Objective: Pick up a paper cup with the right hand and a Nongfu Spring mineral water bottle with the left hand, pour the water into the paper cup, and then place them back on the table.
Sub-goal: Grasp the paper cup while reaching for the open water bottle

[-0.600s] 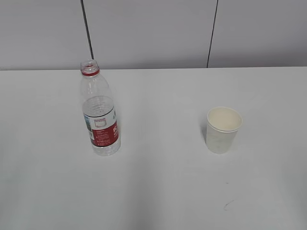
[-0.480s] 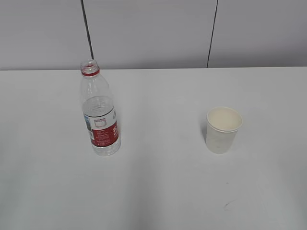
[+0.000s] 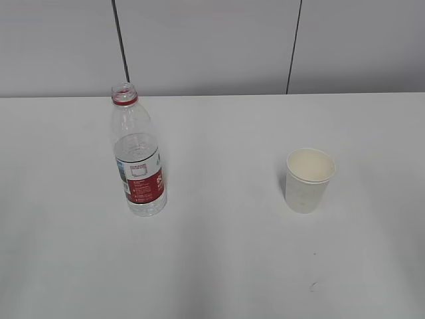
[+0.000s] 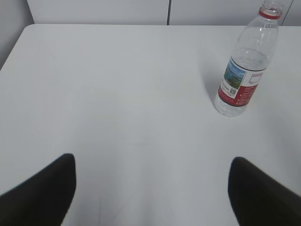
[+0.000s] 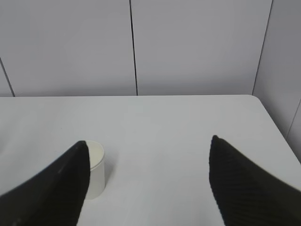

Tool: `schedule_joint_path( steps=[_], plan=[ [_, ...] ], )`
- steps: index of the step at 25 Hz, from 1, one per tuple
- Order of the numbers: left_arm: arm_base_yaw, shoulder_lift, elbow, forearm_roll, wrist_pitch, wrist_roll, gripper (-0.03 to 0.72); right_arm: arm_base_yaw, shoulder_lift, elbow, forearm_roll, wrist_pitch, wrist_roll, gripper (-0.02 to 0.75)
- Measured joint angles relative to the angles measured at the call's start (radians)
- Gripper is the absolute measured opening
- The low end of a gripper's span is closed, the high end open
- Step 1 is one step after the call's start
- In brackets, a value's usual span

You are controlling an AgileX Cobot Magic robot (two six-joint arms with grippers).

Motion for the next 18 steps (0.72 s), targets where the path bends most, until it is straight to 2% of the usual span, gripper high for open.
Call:
schedule_joint_path(
  steps=[11,18],
  plan=[
    [0.000,0.000,0.000,-0.001,0.000,0.000,0.590,0.000,0.401,0.085,0.013,-0.531,0.000,0.581],
    [0.000,0.000,0.000,0.004,-0.002,0.000,0.590,0.000,0.533,0.220,0.013,-0.766,0.000,0.581]
  ],
)
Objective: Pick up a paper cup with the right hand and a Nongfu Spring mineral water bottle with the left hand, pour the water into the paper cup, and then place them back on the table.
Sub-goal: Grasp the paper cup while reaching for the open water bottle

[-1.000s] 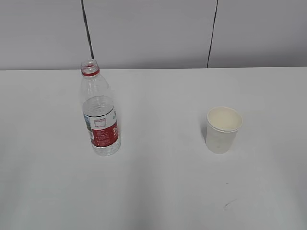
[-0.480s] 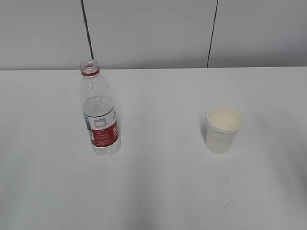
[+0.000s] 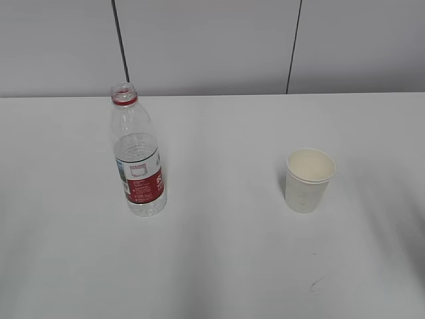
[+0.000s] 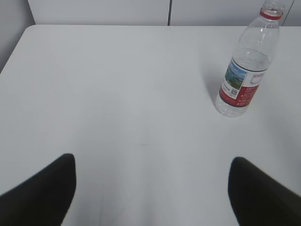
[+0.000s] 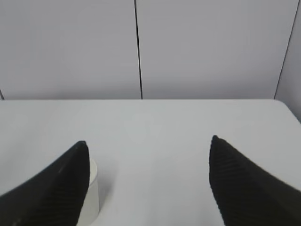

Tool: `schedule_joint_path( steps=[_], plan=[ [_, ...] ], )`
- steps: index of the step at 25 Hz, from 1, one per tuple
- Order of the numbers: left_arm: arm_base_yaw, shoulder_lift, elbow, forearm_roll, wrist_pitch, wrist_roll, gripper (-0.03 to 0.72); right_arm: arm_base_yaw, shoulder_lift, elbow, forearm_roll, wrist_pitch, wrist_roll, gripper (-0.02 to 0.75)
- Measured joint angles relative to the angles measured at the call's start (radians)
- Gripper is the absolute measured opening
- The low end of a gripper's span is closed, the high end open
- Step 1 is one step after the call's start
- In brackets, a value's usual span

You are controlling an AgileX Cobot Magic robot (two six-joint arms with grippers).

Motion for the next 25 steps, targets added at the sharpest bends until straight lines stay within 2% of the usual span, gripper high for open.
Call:
schedule_joint_path(
  steps=[5,10,18,21,25],
  plan=[
    [0.000,0.000,-0.012,0.022,-0.031,0.000,0.590,0.000,0.093,0.087,0.000,-0.184,0.004,0.581],
    [0.000,0.054,-0.021,0.022,-0.338,0.000,0.590,0.000,0.173,0.094,0.000,-0.323,0.009,0.581],
    [0.000,0.369,-0.021,-0.037,-0.681,0.004,0.590,0.000,0.348,0.094,-0.029,-0.481,0.073,0.581],
    [-0.018,0.484,-0.020,-0.055,-0.787,0.033,0.590,0.000,0.428,0.094,-0.114,-0.562,0.124,0.581],
    [-0.092,0.619,-0.019,-0.057,-0.906,0.122,0.590,0.000,0.546,0.094,-0.278,-0.646,0.181,0.581]
  ],
)
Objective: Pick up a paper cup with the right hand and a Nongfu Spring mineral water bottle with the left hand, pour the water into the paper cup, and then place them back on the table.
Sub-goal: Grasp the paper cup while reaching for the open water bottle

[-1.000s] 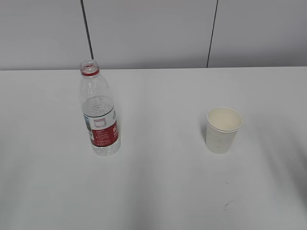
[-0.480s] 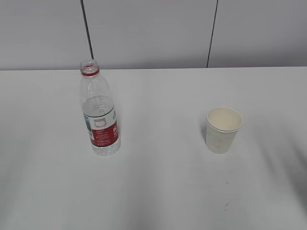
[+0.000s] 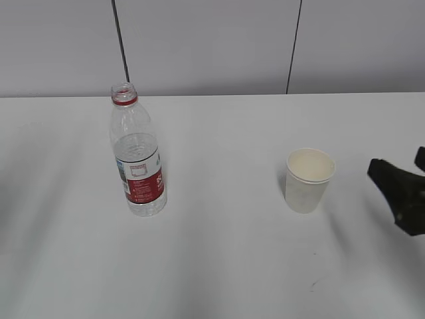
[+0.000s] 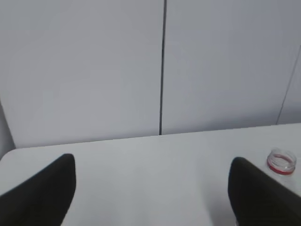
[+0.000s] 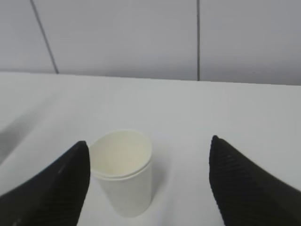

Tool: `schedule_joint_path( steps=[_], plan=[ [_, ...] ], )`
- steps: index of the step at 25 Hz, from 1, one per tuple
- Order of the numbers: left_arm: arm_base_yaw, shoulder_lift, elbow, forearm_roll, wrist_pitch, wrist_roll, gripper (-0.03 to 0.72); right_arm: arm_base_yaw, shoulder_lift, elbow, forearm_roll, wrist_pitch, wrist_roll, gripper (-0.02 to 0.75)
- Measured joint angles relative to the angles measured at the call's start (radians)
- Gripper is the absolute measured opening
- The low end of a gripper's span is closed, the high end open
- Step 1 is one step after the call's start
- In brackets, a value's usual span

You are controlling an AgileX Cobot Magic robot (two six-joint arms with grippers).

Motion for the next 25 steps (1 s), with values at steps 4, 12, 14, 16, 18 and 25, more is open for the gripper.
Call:
schedule_joint_path(
  steps=[4,12,14,16,18,25],
  plan=[
    [-0.103,0.119,0.001,0.019,-0.079,0.038,0.590,0.000,0.125,0.000,-0.137,-0.127,0.009,0.581],
    [-0.187,0.236,0.001,0.023,-0.195,0.041,0.590,0.000,0.393,-0.002,-0.225,-0.300,0.012,0.581],
    [-0.187,0.240,0.001,0.023,-0.195,0.041,0.590,0.000,0.433,-0.003,-0.225,-0.300,0.013,0.581],
    [-0.187,0.240,0.001,0.023,-0.197,0.041,0.590,0.000,0.455,-0.006,-0.217,-0.303,0.013,0.581],
    [-0.187,0.240,0.001,0.023,-0.201,0.041,0.590,0.000,0.465,-0.008,-0.202,-0.305,0.013,0.581],
    [-0.187,0.240,0.001,0.023,-0.201,0.042,0.590,0.000,0.473,-0.008,-0.154,-0.309,0.013,0.581]
  ],
)
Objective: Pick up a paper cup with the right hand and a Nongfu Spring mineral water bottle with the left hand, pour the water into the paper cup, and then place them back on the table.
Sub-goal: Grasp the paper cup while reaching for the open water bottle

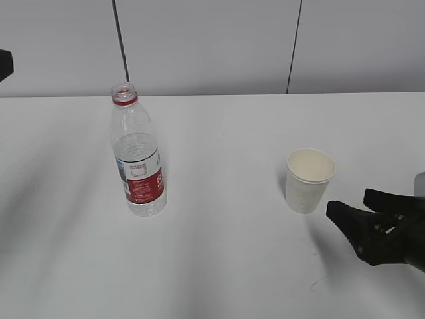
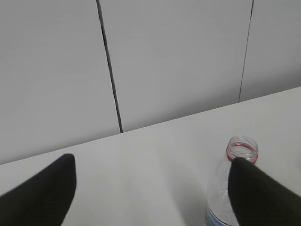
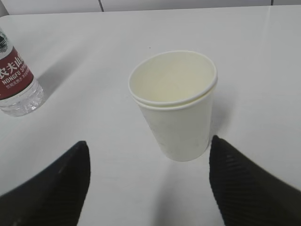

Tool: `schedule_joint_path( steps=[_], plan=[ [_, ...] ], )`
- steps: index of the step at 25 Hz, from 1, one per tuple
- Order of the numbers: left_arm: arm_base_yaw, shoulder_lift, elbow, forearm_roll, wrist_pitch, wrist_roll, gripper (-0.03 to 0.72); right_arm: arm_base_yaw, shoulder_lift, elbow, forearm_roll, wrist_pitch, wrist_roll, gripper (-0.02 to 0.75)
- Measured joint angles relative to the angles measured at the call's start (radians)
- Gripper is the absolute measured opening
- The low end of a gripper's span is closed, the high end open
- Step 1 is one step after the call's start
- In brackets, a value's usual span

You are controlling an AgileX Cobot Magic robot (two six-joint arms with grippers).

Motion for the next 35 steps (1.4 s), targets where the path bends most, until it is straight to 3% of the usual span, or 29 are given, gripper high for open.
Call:
schedule_joint_path(
  steps=[30,35],
  plan=[
    [0.000,0.000,0.000,-0.039,0.022,0.000,0.590,0.000,0.119,-0.012,-0.030,-0.006,0.063,0.582],
    [0.000,0.000,0.000,-0.039,0.023,0.000,0.590,0.000,0.119,-0.052,-0.034,-0.006,0.065,0.618]
  ],
)
